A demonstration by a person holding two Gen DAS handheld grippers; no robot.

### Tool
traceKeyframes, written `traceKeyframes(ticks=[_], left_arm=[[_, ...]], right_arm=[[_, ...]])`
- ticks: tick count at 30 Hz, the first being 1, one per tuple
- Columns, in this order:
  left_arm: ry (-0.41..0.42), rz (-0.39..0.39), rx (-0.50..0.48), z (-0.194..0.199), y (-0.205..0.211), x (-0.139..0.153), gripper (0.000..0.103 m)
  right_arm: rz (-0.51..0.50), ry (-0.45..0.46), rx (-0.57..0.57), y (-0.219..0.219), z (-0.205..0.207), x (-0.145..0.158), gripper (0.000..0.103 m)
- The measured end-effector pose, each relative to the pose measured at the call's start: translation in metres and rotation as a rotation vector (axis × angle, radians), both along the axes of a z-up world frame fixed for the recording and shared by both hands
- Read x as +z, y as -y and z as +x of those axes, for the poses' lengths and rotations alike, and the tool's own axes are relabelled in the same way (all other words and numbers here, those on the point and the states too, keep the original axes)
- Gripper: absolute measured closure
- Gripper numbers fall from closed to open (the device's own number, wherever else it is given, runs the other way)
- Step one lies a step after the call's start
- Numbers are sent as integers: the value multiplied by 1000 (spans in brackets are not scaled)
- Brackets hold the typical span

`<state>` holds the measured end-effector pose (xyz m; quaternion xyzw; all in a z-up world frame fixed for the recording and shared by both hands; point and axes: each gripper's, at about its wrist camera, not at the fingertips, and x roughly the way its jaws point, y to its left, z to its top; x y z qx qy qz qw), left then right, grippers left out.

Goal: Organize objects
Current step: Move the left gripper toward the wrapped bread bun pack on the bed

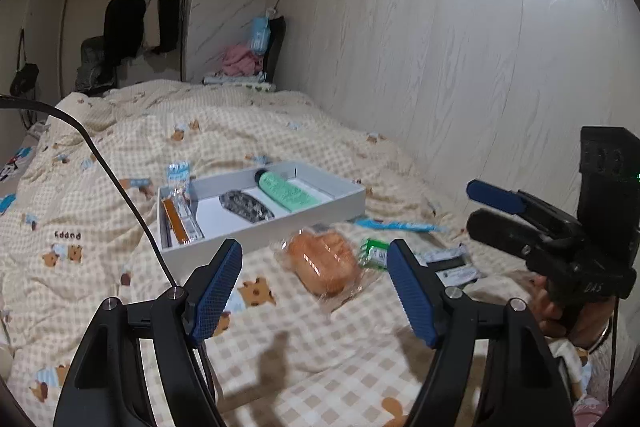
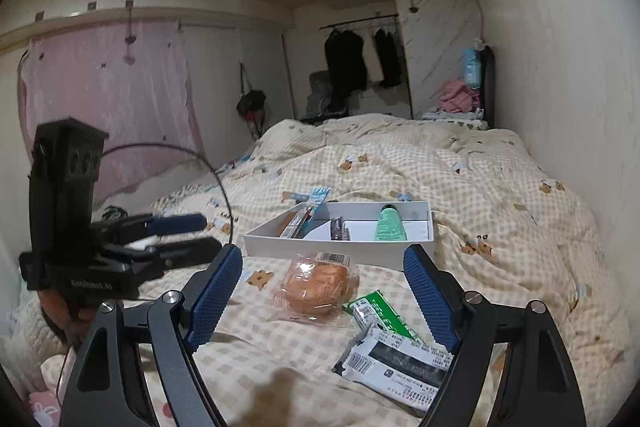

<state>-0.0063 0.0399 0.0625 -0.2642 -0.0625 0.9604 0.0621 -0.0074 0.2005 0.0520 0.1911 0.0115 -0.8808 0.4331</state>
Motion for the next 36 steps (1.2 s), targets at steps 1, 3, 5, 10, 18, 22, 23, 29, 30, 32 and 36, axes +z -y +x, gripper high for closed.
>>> traceKeyframes(ticks=[1,3,5,10,18,22,23,29,30,32,36], left_arm=[[9,-1,2,-1,0,-2,25],[21,-3,1,-2,0,-5,25],[26,-10,5,-4,-2,-7,25],[53,-43,44,-5,-5,-10,25],[77,-33,24,-10,-4,-16,25],[124,4,6,-16,0,-23,24],[139,14,-1,-18,2,-26,24],[198,63,-9,-27,7,-36,24],[204,67,-12,-29,7,-36,24],[262,107,-90,-38,4,-36,24],[419,134,-164,-72,-3,-29,24]], right_arm=[[2,2,-9,0,0,-3,19],[12,18,-11,-1,0,-8,19],[17,22,-10,0,-1,-10,19],[26,10,-22,-1,3,-10,19],[-2,35,-34,-8,-3,-12,19],[1,77,-25,-5,-10,-18,19],[8,92,-18,-3,-13,-20,19],[-3,131,-12,-6,-20,-25,19],[-10,136,-13,-8,-21,-25,19],[-26,147,-18,-10,-22,-26,19],[-79,170,-55,-23,-28,-27,19]])
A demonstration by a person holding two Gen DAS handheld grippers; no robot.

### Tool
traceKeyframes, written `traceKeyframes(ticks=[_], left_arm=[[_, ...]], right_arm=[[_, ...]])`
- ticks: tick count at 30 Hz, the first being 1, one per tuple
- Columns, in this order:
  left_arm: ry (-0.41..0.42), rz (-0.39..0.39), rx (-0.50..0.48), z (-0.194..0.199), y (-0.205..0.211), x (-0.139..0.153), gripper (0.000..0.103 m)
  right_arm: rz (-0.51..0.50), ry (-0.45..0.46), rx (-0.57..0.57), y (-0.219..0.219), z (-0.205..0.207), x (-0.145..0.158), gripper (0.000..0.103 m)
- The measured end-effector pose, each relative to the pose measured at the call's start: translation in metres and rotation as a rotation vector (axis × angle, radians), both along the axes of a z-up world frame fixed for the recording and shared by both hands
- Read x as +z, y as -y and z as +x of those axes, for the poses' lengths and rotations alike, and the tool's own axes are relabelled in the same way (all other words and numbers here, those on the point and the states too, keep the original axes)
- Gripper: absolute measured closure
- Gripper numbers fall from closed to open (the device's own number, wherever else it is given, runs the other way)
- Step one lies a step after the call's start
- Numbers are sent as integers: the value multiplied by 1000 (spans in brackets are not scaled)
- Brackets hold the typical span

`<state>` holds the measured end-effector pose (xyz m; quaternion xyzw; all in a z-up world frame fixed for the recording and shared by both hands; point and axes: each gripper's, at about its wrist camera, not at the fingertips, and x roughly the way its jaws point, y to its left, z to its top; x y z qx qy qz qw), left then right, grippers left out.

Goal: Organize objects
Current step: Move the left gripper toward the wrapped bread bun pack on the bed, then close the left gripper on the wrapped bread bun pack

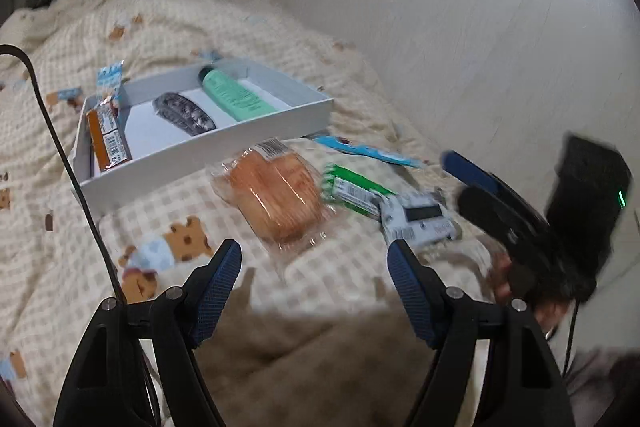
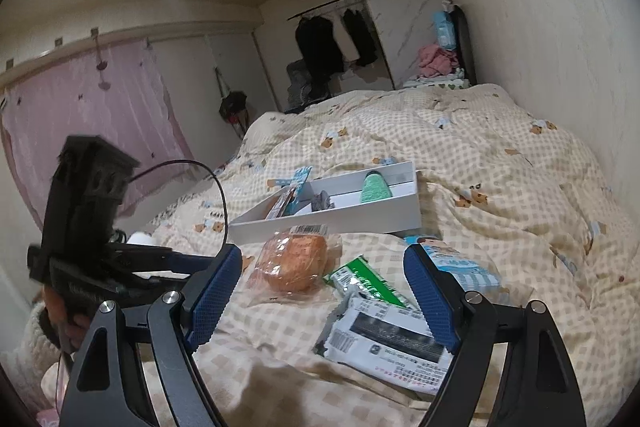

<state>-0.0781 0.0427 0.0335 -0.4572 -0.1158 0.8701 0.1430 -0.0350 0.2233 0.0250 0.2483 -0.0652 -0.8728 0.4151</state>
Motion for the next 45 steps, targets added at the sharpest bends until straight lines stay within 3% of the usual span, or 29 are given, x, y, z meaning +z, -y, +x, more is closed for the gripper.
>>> traceKeyframes(ticks=[3,5,10,13,18,19,20,21,25,29,33,38,41,45], left_arm=[[134,-77,47,-32,-6,1,24],[205,-64,71,-47,-9,-4,24],[299,-97,104,-70,-22,-16,24],[320,-158,146,-76,-28,-22,24],[346,-73,174,-72,-18,-25,30],[347,-71,185,-69,-14,-23,34],[346,-73,196,-66,-10,-20,48],[340,-77,206,-61,-5,-15,55],[324,-26,174,-43,10,3,56],[328,-56,169,-31,22,9,55],[384,-111,164,-25,25,4,53],[356,-141,229,-21,21,11,34],[359,-152,220,-29,9,11,31],[379,-252,197,-42,-16,2,26]], right_arm=[[-37,30,-21,-8,-5,-1,19],[-59,47,-32,-13,-8,-2,19],[-110,60,-68,-25,-10,-3,19],[-108,55,-70,-25,-9,-1,19],[-106,52,-69,-24,-8,0,19],[-107,52,-70,-24,-8,0,19],[-106,52,-69,-24,-9,0,19],[-105,53,-69,-23,-9,0,19],[-102,55,-67,-23,-8,0,19],[-101,57,-68,-23,-8,0,19],[-100,58,-67,-23,-8,0,19],[-100,59,-67,-23,-8,0,19],[-100,61,-67,-24,-8,0,19],[-100,62,-67,-24,-8,0,19]])
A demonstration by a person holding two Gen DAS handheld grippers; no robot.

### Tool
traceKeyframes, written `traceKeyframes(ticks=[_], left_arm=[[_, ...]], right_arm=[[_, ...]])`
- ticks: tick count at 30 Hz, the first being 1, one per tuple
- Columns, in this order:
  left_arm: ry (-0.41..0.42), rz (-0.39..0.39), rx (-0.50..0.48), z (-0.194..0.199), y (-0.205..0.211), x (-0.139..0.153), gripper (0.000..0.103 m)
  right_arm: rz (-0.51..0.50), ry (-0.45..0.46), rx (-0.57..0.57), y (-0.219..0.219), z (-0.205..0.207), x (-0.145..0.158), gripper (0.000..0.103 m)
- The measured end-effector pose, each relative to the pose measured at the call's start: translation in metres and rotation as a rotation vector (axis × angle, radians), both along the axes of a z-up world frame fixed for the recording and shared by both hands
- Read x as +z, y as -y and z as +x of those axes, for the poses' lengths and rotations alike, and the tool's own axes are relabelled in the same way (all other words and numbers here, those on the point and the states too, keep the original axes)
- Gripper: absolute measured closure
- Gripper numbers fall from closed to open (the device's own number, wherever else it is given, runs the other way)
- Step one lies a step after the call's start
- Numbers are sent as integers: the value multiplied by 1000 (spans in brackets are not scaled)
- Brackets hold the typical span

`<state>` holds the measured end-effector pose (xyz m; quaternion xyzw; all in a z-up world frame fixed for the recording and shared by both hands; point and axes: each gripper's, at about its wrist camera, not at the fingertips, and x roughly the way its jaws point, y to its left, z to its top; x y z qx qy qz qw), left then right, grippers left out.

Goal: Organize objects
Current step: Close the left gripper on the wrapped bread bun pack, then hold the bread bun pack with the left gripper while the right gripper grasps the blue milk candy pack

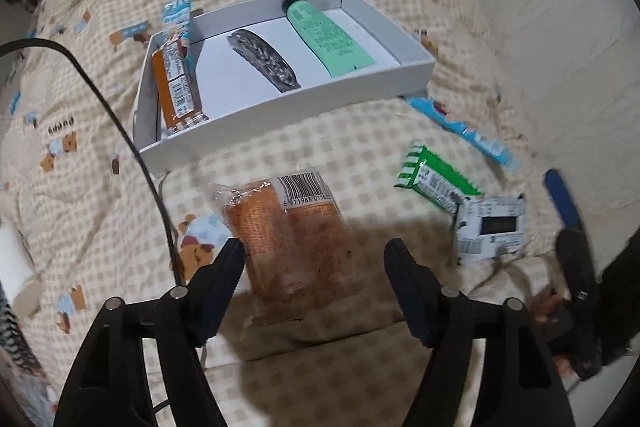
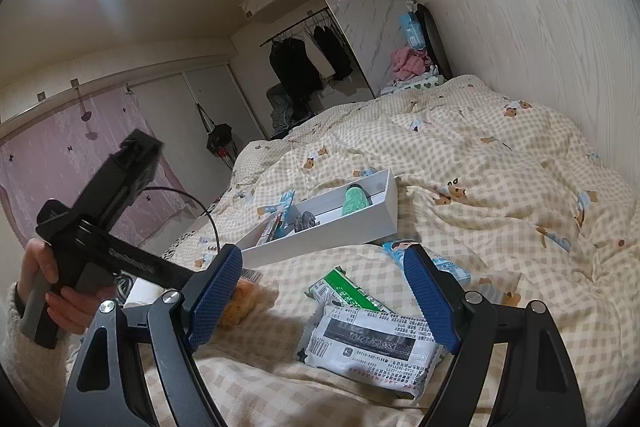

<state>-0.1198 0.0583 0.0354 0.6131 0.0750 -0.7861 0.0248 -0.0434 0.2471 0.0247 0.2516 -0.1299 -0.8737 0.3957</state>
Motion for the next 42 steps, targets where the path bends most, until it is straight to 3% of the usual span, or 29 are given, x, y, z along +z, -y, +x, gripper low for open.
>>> traceKeyframes(ticks=[7,10,13,20,35,42], left_arm=[[96,-163,-28,-15,-13,-34,25],[104,-179,-44,-12,-10,-44,36],[74,-202,-59,-5,-10,-39,39],[-38,-362,-213,29,-19,-32,40],[-172,-278,-153,43,-8,-38,40],[-314,-227,-88,52,0,-39,39]], right_arm=[[0,3,1,0,0,-1,19],[-1,8,1,1,0,-1,19],[-1,9,2,1,0,-1,19],[-2,17,4,1,-1,-3,19],[-11,39,0,-1,-2,-5,19],[-20,50,2,-2,-4,-6,19]])
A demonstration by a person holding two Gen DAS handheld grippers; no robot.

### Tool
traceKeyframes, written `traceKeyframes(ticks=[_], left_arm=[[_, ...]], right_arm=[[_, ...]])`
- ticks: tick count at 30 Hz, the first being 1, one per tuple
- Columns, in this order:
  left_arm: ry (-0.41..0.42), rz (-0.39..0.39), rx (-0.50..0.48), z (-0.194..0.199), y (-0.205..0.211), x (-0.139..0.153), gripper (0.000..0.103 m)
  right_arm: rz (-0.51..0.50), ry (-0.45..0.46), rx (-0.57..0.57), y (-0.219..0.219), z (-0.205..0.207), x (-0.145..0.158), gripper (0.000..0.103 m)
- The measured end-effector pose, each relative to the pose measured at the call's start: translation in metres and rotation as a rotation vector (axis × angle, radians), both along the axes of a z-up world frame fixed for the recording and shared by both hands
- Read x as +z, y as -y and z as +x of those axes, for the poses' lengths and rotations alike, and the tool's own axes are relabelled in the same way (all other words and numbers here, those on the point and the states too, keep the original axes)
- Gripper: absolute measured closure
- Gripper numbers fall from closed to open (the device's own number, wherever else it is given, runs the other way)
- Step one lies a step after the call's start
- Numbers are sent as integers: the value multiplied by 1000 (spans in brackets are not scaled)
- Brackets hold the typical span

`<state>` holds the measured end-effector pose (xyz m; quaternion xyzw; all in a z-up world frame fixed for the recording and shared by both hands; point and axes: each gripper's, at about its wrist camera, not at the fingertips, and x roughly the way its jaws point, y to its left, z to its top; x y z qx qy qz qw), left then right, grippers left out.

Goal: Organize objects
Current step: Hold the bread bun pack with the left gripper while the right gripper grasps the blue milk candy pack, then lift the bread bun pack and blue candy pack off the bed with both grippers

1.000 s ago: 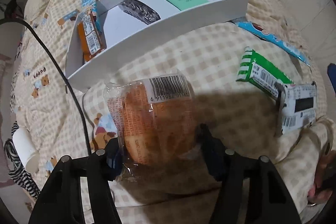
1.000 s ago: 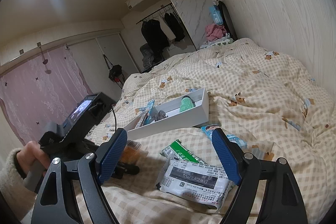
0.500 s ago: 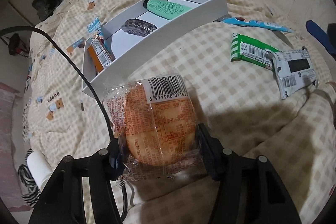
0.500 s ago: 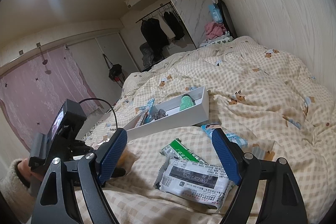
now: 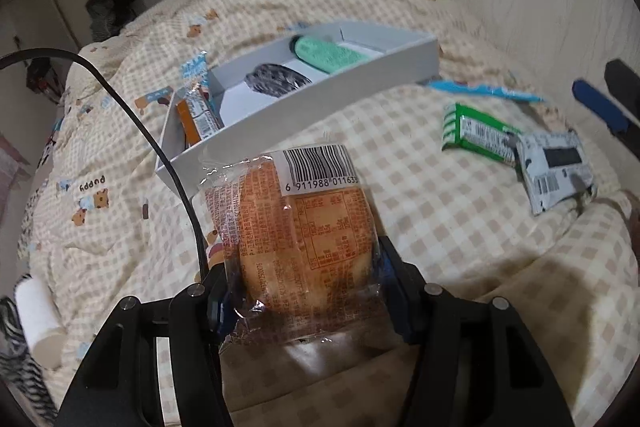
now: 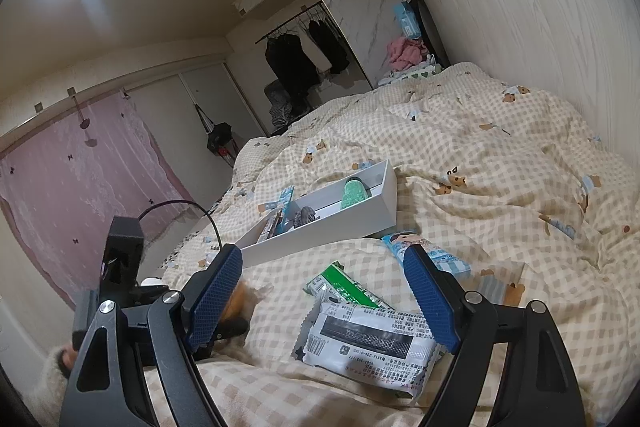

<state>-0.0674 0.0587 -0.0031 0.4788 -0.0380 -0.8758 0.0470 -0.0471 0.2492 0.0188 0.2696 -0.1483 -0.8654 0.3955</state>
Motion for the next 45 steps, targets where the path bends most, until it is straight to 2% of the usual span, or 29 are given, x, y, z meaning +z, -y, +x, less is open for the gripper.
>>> traceKeyframes(ticks=[2,6,9,13,19,21,24,26,31,33,34,35,36,39,45], left_arm=[[-24,12,15,2,2,1,39],[-40,-19,14,3,0,2,39],[-37,-15,17,3,1,0,39],[-8,21,22,1,5,-5,39],[-7,22,21,2,5,-5,39],[-7,22,21,1,5,-5,39],[-4,26,20,2,5,-6,39],[-3,28,20,1,6,-6,39],[-1,31,19,0,7,-7,39],[-1,31,19,0,7,-7,39],[-1,31,19,0,7,-7,39],[-1,32,19,0,7,-7,39],[-1,32,19,0,7,-7,39],[-1,32,19,0,7,-7,39],[-1,31,19,0,7,-7,39]], right_arm=[[0,4,-1,0,0,0,19],[2,53,26,2,-10,2,19],[91,145,22,0,-36,11,19],[254,170,-7,-15,-58,26,19],[348,198,-24,-32,-81,23,19],[336,231,39,-25,-93,16,19],[243,370,196,-11,-114,1,19],[221,423,188,-4,-126,-6,19],[317,417,225,24,-139,-15,30],[392,427,233,36,-136,-24,47],[435,420,231,41,-133,-27,50],[478,406,227,46,-130,-31,60],[519,388,222,50,-126,-33,64],[539,332,211,51,-117,-25,68],[461,271,238,42,-99,11,70]])
